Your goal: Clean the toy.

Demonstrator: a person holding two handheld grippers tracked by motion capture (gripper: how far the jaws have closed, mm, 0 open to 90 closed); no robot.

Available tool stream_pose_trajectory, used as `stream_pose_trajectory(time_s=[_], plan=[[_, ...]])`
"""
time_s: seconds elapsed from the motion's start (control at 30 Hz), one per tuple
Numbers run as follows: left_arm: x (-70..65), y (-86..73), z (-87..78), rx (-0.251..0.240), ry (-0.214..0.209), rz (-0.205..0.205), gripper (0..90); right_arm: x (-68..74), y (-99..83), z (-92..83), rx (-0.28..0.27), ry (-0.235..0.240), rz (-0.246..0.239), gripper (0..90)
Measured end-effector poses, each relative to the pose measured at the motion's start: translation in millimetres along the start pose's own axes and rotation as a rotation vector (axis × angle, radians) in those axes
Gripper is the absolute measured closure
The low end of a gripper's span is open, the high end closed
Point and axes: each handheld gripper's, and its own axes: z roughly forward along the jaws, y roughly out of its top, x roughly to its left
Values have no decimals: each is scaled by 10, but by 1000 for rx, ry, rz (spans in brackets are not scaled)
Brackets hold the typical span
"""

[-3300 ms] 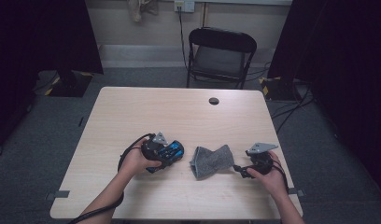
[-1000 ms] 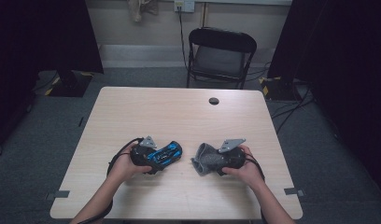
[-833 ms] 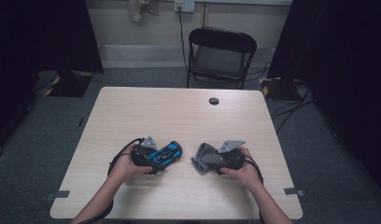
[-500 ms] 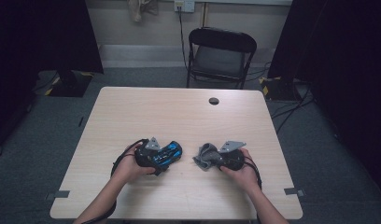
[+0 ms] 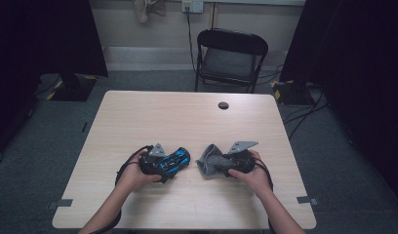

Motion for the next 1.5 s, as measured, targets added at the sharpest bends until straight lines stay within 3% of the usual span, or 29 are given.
stream_pose_trajectory(time_s=[0.1, 0.23, 0.3, 0.43, 0.53, 0.67, 0.77, 0.93, 1.03, 1.3, 1.5], plan=[[-9, -1, 4, -1, 5, 5, 156, -5, 38, -91, -5, 19, -49, 322], [-8, -5, 3, -5, 5, -1, 156, -61, 21, -232, -35, 55, -54, 285], [-11, -5, 3, -4, 7, 2, 156, -71, -10, -283, -22, 68, -96, 272], [-8, -4, 4, -6, 6, -4, 156, -63, -77, -293, -6, 87, -145, 259], [-8, 0, 3, -3, 6, -7, 157, -52, -117, -214, 12, 74, -168, 261], [-5, -4, 2, -6, 5, -6, 157, -25, -149, -25, 26, 77, -145, 285], [-2, -3, 0, -5, 3, -9, 157, -1, -173, 88, 17, 50, -128, 345], [8, 5, 1, -7, 5, -17, 175, -4, -196, 127, -11, -17, -52, 570], [3, 16, 10, -4, 15, -20, 179, -14, -200, 108, -10, -39, -23, 649], [-24, 63, 31, 6, 41, -22, 237, 9, -206, 93, -2, -60, -1, 669], [-22, 72, 31, -4, 25, -43, 251, 3, -229, 92, -21, -59, 20, 668]])
